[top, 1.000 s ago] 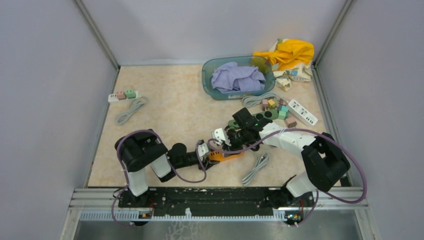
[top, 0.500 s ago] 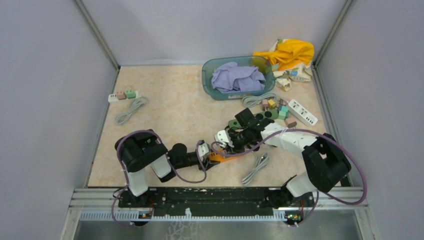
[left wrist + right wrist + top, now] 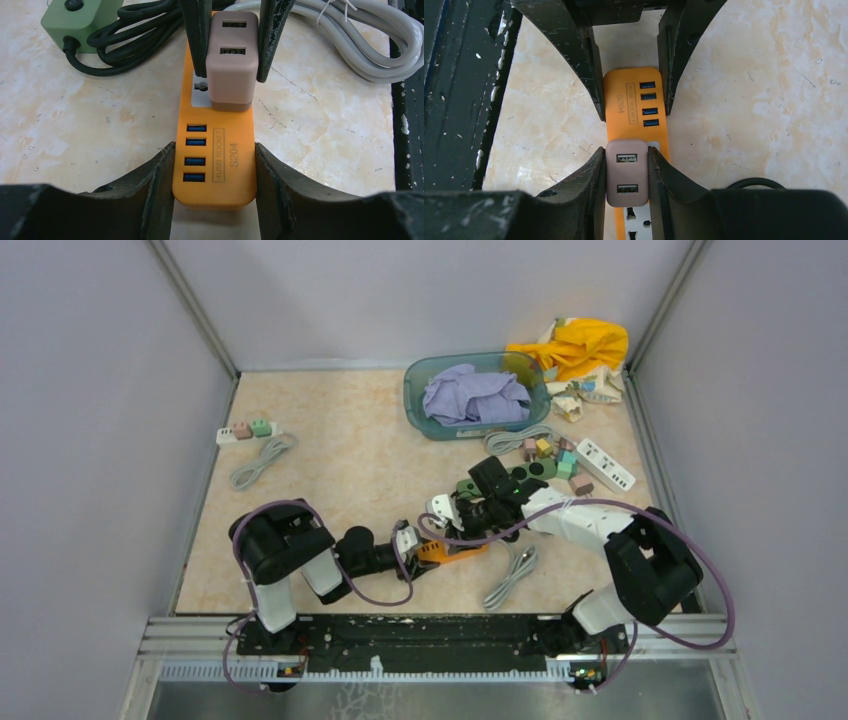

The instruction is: Pull the plug off the socket

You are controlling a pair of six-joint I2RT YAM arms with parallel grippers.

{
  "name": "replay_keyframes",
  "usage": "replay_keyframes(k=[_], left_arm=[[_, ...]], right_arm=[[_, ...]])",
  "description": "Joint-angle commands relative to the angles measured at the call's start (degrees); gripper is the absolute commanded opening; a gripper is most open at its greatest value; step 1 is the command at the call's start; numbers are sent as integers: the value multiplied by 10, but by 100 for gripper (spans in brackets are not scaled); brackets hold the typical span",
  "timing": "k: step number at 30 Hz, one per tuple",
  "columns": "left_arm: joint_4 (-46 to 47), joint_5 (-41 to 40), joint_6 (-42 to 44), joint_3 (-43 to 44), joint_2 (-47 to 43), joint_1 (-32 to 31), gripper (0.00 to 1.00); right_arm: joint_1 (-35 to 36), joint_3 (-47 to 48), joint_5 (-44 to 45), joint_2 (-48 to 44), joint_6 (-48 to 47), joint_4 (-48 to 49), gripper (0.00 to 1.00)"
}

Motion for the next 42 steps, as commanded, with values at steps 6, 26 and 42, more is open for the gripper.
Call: replay_keyframes(k=[6, 26, 42], left_arm=[[-23, 3, -10, -1, -4, -2, 0], [-26, 1, -11, -1, -6, -2, 0], [-27, 1, -11, -1, -8, -2, 0]], right_arm=[[-24, -4, -41, -38, -99, -17, 0], [-16, -2, -7, -30, 6, 63, 0], [14, 1, -71, -15, -51, 8, 0]])
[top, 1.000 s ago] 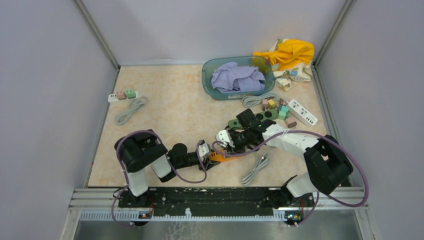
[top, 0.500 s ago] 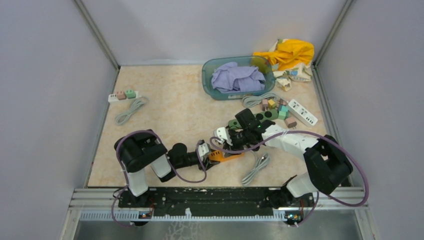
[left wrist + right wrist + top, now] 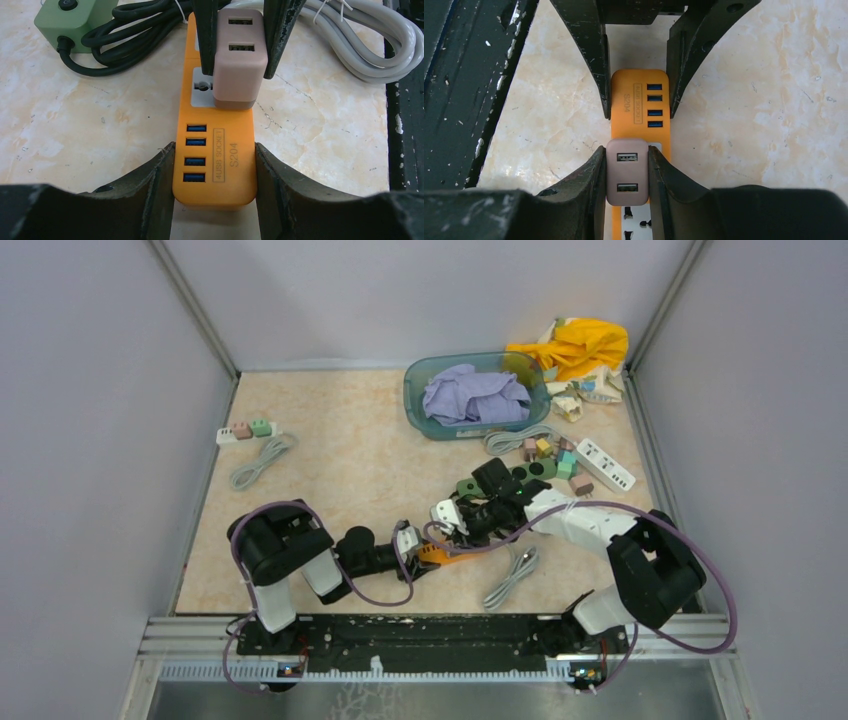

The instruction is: Pull the plug off the socket

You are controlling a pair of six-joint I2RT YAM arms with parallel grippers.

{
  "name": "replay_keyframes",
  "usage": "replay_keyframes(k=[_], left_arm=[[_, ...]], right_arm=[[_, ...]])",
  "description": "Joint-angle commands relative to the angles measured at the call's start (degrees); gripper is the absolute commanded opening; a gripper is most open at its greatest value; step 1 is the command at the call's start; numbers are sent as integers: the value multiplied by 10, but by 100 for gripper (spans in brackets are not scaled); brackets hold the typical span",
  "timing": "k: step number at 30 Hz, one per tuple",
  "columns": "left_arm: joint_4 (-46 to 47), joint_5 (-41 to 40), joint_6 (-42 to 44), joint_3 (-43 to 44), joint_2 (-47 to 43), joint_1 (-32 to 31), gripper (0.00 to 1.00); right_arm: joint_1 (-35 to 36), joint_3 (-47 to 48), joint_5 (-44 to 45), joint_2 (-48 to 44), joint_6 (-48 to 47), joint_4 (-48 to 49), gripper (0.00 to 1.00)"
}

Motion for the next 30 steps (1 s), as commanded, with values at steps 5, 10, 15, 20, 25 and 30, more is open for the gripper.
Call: replay_keyframes(k=[5, 10, 15, 20, 25, 30], left_arm=[[-22, 2, -8, -2, -3, -2, 0], [-22, 2, -7, -3, -3, -2, 0], [-22, 1, -5, -5, -5, -1, 0], [-22, 3, -6, -4, -6, -2, 0], [-22, 4, -7, -2, -4, -2, 0], [-24, 5, -7, 0, -3, -1, 0]], right_arm=[[29, 12, -10, -6, 82, 82, 0], [5, 9, 4, -10, 80, 87, 0], [-19, 6, 8, -24, 32, 53, 0], [-19, 7, -45, -19, -39, -6, 0], [3, 9, -53, -11, -10, 11, 0], [22, 9, -29, -11, 61, 69, 0]])
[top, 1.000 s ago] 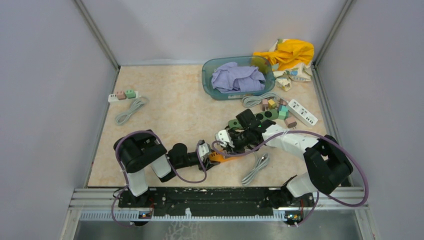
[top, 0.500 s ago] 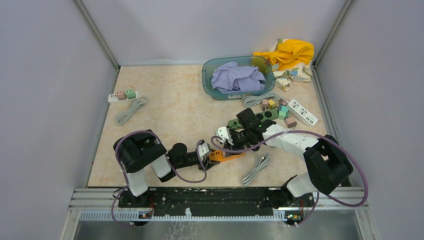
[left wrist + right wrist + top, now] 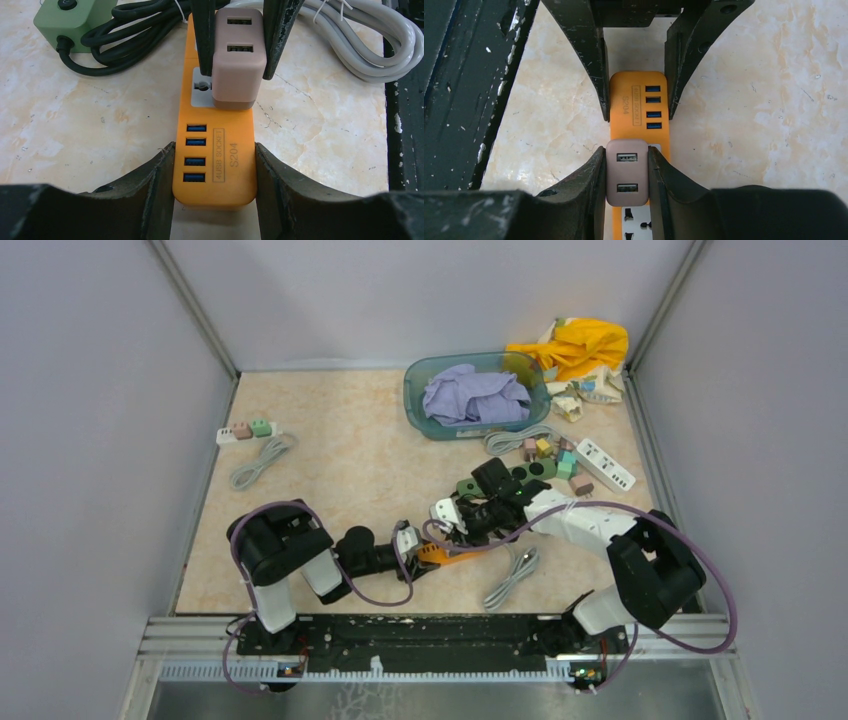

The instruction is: Pull the plug off the socket

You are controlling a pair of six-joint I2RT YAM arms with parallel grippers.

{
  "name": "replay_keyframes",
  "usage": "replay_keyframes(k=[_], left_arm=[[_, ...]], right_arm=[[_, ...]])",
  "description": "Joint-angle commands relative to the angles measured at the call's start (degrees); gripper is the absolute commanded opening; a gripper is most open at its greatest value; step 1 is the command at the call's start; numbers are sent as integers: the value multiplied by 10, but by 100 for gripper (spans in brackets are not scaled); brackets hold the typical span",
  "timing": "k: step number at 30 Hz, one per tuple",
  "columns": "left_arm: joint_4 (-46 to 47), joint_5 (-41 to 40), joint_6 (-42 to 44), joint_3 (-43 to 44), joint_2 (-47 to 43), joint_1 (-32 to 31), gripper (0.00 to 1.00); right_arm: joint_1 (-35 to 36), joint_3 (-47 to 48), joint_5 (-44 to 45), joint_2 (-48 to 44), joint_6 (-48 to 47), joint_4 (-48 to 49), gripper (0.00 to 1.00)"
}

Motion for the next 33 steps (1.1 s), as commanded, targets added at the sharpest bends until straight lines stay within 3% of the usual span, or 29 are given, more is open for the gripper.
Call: replay_keyframes(k=[1, 9, 15, 20, 28, 33], left_arm=[[-23, 4, -7, 1, -1, -2, 0], [-27, 5, -4, 1, -3, -2, 0], [-29, 4, -2, -2, -8, -2, 0], [-29, 5, -5, -5, -8, -2, 0], [-30, 7, -8, 2, -4, -1, 0], [-33, 8, -9, 4, -3, -1, 0]], right_arm=[[19, 10, -19, -13, 58, 71, 0], [-18, 6, 21, -27, 41, 68, 0], [-25, 11, -36, -32, -72, -30, 0], [-22, 14, -79, -29, -100, -62, 0], [6, 7, -49, -29, 47, 58, 0], [-14, 9, -11, -28, 69, 77, 0]])
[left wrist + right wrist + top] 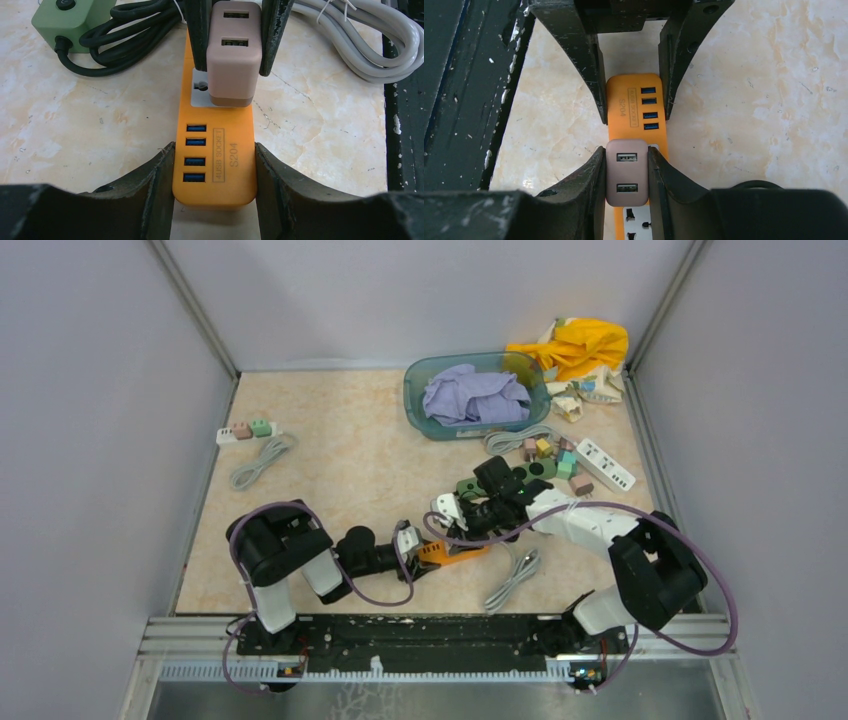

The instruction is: Pull the plug off the socket

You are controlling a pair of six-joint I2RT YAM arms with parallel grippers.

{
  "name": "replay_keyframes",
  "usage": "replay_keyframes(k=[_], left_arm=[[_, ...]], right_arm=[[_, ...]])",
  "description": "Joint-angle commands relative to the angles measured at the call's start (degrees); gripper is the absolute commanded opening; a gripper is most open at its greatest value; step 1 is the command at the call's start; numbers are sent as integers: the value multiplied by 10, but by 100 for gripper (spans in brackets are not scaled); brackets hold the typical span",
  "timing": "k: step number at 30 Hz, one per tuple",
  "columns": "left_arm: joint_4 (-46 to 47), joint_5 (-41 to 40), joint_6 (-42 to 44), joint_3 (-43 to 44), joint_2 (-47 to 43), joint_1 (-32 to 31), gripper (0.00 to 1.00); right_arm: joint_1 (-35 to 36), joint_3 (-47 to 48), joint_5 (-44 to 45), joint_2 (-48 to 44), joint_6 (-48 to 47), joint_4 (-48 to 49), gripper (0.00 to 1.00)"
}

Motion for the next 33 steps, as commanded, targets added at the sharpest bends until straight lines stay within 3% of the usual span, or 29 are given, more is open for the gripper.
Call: replay_keyframes(k=[1, 7, 11, 22, 33], left_arm=[[-26, 5, -7, 1, 0, 1, 0], [-26, 5, -6, -2, -2, 1, 0], [-25, 7, -7, -2, -3, 1, 0], [-23, 8, -10, 0, 0, 1, 0], [-24, 13, -12, 4, 3, 1, 0]], right_arm=[[-18, 10, -8, -25, 30, 64, 0], [-45, 9, -24, -42, -60, -5, 0], [-44, 12, -84, -35, -101, -48, 0], [-1, 14, -54, -33, 28, 48, 0], [-60, 56, -116, -66, -45, -69, 0]])
